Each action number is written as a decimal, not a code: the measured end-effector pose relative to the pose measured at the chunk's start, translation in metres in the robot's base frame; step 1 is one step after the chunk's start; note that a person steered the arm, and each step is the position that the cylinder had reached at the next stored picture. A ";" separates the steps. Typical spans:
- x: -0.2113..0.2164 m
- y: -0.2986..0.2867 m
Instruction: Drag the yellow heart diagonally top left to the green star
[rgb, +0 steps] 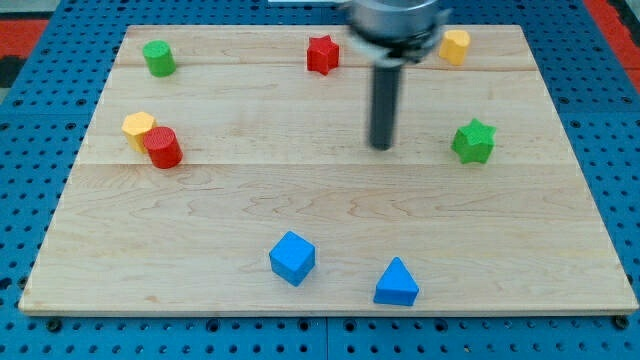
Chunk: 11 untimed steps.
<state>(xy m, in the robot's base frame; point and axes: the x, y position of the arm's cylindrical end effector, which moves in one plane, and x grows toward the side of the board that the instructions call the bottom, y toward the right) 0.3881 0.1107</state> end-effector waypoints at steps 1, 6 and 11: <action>-0.064 0.063; -0.155 0.042; -0.127 -0.023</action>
